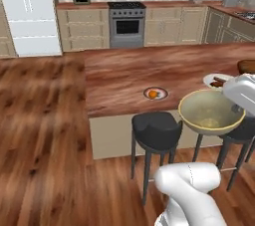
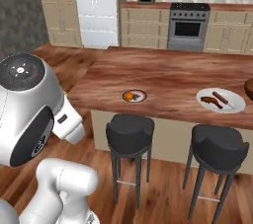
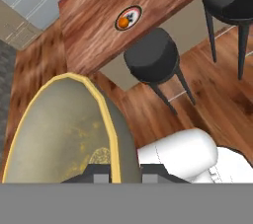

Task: Take the smaller bowl and place it next to the appetizer plate on the dining counter , and place the larger bowl next to the plate with cooked food.

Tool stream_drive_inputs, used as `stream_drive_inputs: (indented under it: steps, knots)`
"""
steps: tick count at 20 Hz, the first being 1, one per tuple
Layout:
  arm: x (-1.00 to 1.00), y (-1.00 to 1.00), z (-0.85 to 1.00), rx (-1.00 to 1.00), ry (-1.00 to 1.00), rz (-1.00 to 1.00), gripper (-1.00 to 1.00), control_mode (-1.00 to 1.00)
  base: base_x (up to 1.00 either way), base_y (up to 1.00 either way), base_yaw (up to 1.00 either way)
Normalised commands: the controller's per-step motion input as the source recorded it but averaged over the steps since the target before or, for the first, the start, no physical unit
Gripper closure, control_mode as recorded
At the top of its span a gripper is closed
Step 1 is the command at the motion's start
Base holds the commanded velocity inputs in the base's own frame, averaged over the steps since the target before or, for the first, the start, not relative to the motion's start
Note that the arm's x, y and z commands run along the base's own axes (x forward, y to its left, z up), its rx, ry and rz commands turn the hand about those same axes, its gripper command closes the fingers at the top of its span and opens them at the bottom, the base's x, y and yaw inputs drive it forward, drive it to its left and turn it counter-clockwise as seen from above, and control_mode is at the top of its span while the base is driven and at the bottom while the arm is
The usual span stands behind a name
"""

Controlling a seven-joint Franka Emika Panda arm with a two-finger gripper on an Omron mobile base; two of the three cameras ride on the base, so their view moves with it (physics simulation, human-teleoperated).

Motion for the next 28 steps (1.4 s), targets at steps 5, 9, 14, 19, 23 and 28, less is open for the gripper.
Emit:
stream_drive_inputs:
  steps: [5, 9, 14, 19, 23, 28]
  knots:
    - [0.00, 0.00, 0.00, 0.00, 0.00, 0.00, 1.00, 1.00, 0.96, -0.07, 0.00]
    - [0.00, 0.00, 0.00, 0.00, 0.00, 0.00, 1.00, 1.00, 1.00, -0.03, 0.00]
    - [0.00, 0.00, 0.00, 0.00, 0.00, 0.00, 1.00, 1.00, 1.00, -0.48, 0.11]
    - [0.00, 0.00, 0.00, 0.00, 0.00, 0.00, 1.00, 1.00, 0.88, -0.63, 0.34]
    - [0.00, 0.00, 0.00, 0.00, 0.00, 0.00, 1.00, 1.00, 0.68, -0.68, 0.41]
    - [0.19, -0.20, -0.06, 0.00, 0.02, 0.05, 1.00, -1.00, 0.42, -0.66, 0.25]
